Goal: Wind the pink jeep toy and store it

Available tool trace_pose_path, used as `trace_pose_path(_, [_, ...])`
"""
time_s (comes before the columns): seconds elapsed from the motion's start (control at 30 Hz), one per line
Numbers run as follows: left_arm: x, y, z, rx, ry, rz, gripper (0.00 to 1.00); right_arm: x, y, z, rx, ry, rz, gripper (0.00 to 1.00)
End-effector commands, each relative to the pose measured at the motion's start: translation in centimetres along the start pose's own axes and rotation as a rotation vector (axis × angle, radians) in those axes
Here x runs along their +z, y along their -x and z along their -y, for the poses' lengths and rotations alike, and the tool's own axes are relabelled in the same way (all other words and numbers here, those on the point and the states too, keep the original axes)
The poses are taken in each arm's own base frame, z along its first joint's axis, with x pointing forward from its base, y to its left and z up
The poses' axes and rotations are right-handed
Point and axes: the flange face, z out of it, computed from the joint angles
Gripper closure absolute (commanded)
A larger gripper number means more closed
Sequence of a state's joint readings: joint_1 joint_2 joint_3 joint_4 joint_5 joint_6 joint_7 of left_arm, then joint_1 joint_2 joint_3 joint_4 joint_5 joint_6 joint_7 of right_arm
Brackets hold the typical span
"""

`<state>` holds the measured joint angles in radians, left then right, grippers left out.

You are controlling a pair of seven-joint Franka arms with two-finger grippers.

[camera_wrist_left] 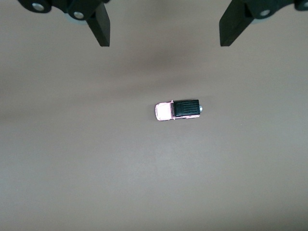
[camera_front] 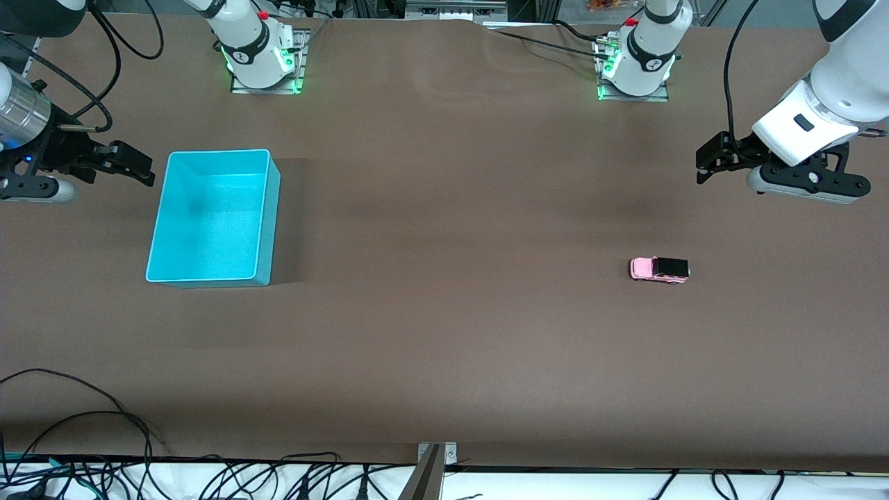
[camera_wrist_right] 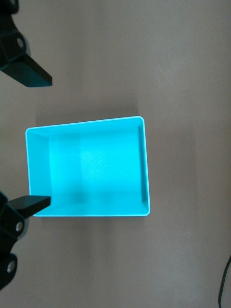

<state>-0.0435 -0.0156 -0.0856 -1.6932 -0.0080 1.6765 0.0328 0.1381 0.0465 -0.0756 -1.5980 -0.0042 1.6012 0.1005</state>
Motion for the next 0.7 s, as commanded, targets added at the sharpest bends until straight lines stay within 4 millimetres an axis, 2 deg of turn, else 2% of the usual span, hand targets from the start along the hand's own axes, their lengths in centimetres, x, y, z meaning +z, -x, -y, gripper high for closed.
trace_pose_path(0.0, [-0.76,-0.62,0.55,0.023,-0.029,0.000,0.00,-0.61,0.35,-0.03,-0.012,-0.017,0.001,0.00])
trace_pose_path(0.67, [-0.61,-0.82,0.77,0.018,-0.020,0.003,0.00,-0.59,0.36,-0.12,-0.010,-0.017,0.003,0.00])
